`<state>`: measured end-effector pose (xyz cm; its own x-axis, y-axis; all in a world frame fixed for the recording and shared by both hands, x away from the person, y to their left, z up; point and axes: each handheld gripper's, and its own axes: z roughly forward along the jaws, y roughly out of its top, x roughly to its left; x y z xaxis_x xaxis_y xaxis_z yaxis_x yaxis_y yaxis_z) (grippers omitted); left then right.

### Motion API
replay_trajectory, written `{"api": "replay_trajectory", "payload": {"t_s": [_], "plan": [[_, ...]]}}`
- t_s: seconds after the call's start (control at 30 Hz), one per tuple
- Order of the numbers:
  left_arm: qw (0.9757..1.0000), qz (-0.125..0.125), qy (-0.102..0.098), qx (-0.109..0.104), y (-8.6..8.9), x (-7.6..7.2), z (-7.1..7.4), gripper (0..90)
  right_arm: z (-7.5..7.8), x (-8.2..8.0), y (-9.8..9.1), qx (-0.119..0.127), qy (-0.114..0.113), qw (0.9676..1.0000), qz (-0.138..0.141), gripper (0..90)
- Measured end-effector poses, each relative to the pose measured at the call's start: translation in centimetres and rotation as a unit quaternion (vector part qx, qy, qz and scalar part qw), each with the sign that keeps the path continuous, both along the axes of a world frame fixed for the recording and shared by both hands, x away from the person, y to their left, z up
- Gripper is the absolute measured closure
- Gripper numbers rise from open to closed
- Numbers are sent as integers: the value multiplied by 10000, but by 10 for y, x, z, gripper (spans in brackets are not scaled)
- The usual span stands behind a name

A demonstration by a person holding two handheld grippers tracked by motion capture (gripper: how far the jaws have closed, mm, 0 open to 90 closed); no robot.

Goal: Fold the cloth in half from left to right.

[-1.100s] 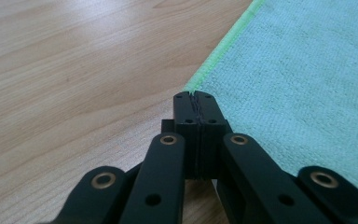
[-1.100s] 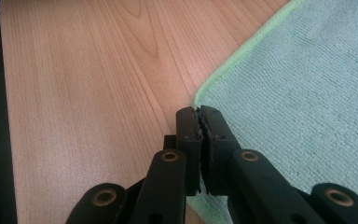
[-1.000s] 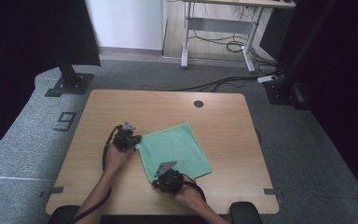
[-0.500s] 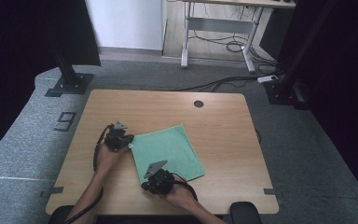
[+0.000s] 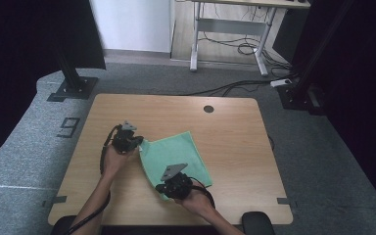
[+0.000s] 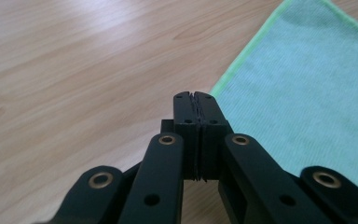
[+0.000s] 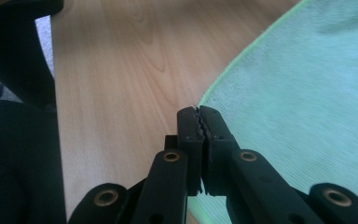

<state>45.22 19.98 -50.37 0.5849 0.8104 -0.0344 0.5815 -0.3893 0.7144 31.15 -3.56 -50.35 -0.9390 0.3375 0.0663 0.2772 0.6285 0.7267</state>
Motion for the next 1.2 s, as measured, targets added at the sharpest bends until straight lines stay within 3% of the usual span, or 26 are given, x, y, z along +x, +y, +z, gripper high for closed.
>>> {"api": "replay_trajectory", "payload": {"t_s": [0.33, 1.2], "plan": [[9998, -147, -109, 71, -36, 14, 10, 887, 11, 3, -33, 118, -103, 9992, -355, 870], [9974, -597, -265, 288, -111, 37, 16, 887, 5, 5, -109, 221, -97, 9927, -1180, 870]]}}
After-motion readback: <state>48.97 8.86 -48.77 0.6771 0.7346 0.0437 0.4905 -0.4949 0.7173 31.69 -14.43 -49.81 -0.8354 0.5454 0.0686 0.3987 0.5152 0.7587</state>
